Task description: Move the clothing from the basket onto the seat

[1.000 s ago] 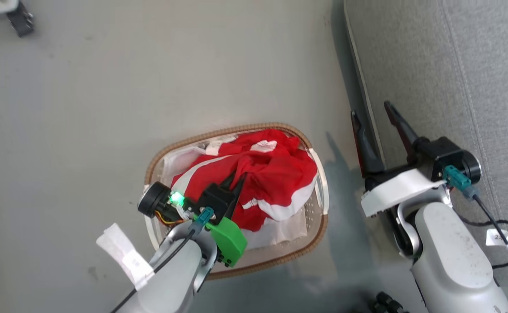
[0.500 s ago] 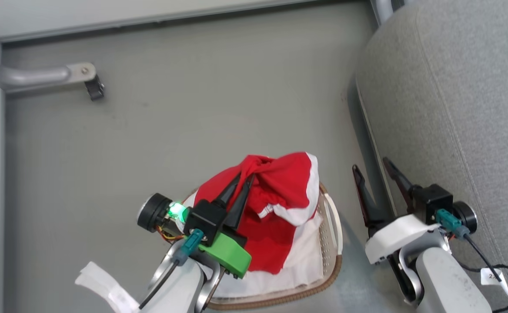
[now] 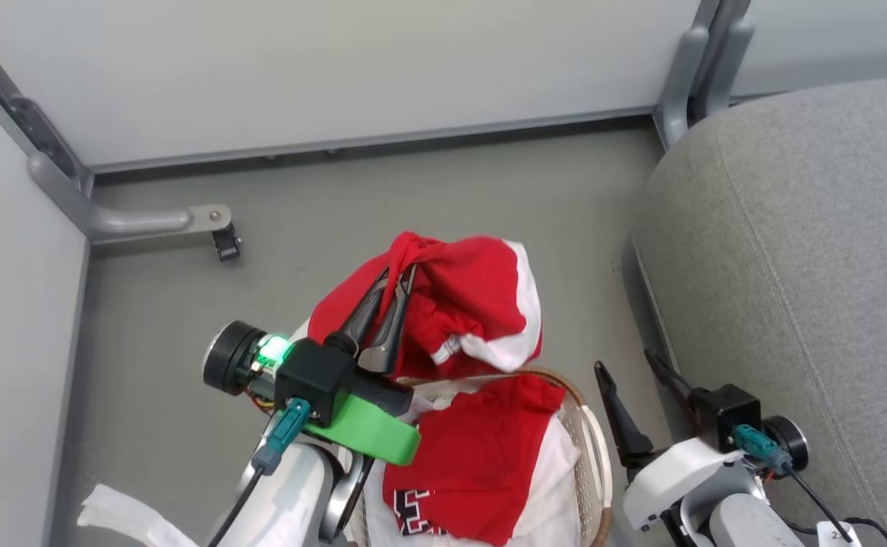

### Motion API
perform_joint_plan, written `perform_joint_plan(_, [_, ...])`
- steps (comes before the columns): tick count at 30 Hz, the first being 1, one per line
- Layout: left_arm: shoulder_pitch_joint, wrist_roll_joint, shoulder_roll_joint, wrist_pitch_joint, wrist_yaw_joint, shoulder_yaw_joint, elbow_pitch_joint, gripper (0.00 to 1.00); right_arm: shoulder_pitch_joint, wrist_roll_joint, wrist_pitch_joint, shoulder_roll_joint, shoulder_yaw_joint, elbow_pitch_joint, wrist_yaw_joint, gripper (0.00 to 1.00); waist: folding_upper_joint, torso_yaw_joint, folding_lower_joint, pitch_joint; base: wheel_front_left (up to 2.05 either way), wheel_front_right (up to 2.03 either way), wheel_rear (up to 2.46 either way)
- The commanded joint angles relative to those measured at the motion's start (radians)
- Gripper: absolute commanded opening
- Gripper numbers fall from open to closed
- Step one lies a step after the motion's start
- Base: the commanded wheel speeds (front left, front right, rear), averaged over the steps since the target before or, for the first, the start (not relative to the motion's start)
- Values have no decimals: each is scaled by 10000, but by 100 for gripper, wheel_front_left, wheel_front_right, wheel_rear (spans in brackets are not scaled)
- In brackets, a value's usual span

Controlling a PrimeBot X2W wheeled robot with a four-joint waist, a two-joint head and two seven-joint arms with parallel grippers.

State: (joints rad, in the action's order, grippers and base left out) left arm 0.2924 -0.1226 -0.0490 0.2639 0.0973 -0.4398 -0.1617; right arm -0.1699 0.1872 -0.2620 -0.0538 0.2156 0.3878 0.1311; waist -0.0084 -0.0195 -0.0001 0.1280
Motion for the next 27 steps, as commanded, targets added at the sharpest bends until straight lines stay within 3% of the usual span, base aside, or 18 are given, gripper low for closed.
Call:
perform_joint_plan(1, [-158, -84, -31, 9, -31, 88, 96, 0, 102, 70, -43, -10, 130, -135, -7, 100, 84, 56, 1, -296, 0, 0, 0])
perform_joint_plan(12, [-277, -279, -33, 9, -61, -200, 157, 0, -918, 352, -32, -274, 2578, -1591, -8, 100, 84, 310, 1, -379, 0, 0, 0])
perform_joint_plan(22, [-141, -641, -31, 8, 60, -1142, 227, 0, -2191, 121, -32, -127, 3504, -284, -8, 100, 84, 1043, 1, -465, 0, 0, 0])
perform_joint_plan(23, [-159, -670, -32, 8, 68, -1217, 227, 0, -2231, 169, -30, -112, 3524, -102, -7, 60, 84, 1099, 1, -476, 0, 0, 0])
perform_joint_plan(24, [-196, -725, -31, 9, 58, -1286, 238, 0, -2291, 267, -32, -96, 3547, 56, -8, 9, 84, 1163, 1, -482, 0, 0, 0])
perform_joint_plan(25, [-220, -733, -31, 8, 58, -1324, 241, 0, -2329, 355, -32, -73, 3545, 164, -8, 0, 84, 1200, 1, -485, 0, 0, 0])
perform_joint_plan(27, [-276, -779, -31, 9, 54, -1366, 241, 0, -2348, 556, -32, -49, 3492, 302, -8, 0, 84, 1242, 1, -481, 0, 0, 0])
